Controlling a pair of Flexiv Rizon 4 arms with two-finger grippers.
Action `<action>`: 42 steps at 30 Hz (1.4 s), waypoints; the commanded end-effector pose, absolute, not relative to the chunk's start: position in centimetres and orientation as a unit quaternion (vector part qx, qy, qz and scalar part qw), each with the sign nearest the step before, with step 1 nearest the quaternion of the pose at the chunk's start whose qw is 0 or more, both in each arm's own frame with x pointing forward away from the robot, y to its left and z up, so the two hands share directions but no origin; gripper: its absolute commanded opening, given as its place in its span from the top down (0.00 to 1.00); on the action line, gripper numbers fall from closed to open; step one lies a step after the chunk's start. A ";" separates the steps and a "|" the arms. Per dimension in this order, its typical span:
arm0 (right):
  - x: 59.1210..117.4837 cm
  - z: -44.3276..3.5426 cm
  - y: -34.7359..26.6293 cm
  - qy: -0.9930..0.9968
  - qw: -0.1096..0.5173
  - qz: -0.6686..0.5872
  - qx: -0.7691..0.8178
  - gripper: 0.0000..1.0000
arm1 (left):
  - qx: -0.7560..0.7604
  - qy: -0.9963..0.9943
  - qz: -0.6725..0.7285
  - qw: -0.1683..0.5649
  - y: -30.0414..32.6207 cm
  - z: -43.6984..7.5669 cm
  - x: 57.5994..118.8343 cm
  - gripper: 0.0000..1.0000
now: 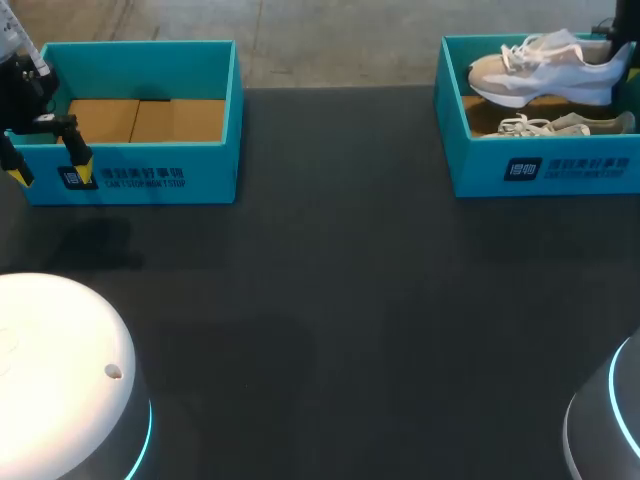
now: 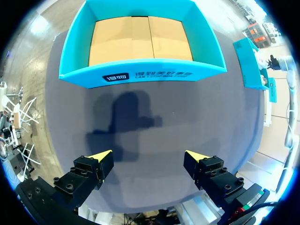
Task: Take the shoe out of the shoebox, open the shoe tongue, remove and reinsert the insole, then place the shoe into the shoebox
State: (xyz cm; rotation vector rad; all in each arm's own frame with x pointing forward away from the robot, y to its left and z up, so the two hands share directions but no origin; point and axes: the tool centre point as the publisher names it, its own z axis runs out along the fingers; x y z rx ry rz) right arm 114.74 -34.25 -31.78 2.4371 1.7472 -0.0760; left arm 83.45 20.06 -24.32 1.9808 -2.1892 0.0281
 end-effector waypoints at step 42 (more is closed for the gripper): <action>115.3 -35.2 -34.3 0.573 0.084 -0.022 0.815 1.00 | 0.668 -0.738 0.009 0.094 20.1 -24.3 83.4 0.00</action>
